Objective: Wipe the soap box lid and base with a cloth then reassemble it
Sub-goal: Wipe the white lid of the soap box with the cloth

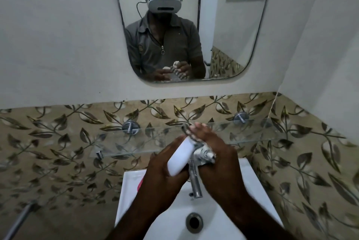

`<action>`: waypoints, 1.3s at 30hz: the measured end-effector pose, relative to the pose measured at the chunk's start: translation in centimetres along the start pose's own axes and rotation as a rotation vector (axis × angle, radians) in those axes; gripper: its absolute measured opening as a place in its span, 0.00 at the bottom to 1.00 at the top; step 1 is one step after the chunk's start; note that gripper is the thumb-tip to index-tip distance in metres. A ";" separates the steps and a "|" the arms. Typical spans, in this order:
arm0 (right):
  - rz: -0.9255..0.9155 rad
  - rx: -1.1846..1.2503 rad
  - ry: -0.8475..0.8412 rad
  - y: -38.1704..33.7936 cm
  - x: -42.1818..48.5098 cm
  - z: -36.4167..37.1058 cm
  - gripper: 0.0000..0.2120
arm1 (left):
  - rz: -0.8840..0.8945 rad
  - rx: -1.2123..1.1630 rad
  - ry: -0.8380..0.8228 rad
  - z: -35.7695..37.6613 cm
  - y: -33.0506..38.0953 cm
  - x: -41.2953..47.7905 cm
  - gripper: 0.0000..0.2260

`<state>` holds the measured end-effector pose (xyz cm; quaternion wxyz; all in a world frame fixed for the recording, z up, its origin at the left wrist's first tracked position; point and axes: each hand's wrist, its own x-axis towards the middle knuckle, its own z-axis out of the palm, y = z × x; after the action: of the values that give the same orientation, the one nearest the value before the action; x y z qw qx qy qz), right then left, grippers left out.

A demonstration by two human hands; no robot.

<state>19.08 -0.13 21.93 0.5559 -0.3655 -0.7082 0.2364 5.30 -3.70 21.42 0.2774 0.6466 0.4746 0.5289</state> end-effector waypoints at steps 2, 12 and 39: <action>-0.226 -0.146 -0.096 -1.3 -1.2 0.1 0.27 | -0.030 0.026 0.001 0.1 -0.3 0.1 0.14; 0.199 0.447 -0.026 1.9 0.7 -1.4 0.22 | -0.068 -0.118 0.077 0.3 0.4 -0.7 0.25; 0.212 0.232 -0.174 0.0 3.8 -2.5 0.20 | -0.597 -1.265 -0.211 -0.3 -2.5 -0.4 0.33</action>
<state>21.02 2.61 24.96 0.5029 -0.3498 -0.6791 0.4045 4.16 -3.07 19.18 0.7775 0.2516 0.2038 0.5391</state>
